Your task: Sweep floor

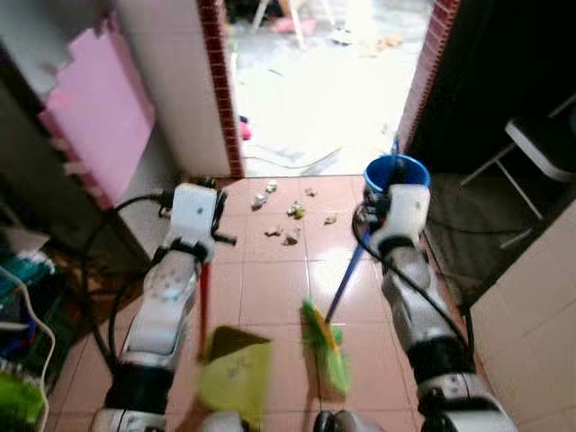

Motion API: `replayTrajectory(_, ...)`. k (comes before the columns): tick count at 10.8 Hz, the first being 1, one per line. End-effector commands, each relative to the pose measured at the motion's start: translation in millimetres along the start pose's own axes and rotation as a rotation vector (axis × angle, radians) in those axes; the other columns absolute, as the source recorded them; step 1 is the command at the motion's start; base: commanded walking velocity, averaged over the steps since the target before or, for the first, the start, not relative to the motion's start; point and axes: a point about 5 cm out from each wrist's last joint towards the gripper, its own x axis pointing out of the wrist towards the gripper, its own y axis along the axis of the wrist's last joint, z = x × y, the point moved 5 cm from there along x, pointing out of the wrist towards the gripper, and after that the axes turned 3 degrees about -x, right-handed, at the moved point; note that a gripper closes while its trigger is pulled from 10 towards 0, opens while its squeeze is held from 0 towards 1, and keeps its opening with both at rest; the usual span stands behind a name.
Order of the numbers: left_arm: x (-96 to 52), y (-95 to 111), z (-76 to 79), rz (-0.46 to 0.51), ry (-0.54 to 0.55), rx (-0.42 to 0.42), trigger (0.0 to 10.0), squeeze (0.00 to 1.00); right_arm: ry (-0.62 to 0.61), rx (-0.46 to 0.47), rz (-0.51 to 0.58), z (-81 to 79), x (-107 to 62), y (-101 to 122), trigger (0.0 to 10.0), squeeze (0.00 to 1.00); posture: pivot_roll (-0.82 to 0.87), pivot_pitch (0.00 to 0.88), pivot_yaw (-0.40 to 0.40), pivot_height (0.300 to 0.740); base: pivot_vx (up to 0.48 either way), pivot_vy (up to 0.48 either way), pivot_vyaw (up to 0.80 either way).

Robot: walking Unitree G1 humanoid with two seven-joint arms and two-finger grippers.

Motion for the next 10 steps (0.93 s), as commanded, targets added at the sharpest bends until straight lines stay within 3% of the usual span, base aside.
replayTrajectory(1,0.1,8,0.4,0.062,-0.010,0.037,10.0,0.00,-0.046,0.002,-0.015,9.0,-0.1,-6,10.0,0.00,0.06,0.000,0.003,0.740,0.000,0.000,0.00)
replayTrajectory(2,-1.5,5,-1.7,0.050,0.017,0.035,10.0,0.00,-0.103,0.018,-0.027,19.1,-1.3,-8,10.0,0.00,0.07,0.000,0.012,0.740,0.000,0.000,0.00)
replayTrajectory(3,-6.4,6,-7.2,0.054,0.033,0.065,10.0,0.00,-0.093,-0.037,0.046,17.8,-5.5,2,10.0,0.00,0.06,0.000,0.029,0.740,0.000,0.000,0.00)
replayTrajectory(4,-10.4,2,-21.1,0.051,0.094,0.098,10.0,0.00,-0.126,-0.003,0.008,23.0,-11.4,-6,10.0,0.00,0.06,0.000,0.015,0.740,0.000,0.000,0.00)
replayTrajectory(10,-11.5,9,-54.2,0.088,0.261,0.113,10.0,0.00,-0.020,-0.009,0.015,8.5,-9.2,0,10.0,0.00,0.06,0.000,-0.045,0.740,0.000,0.000,0.00)
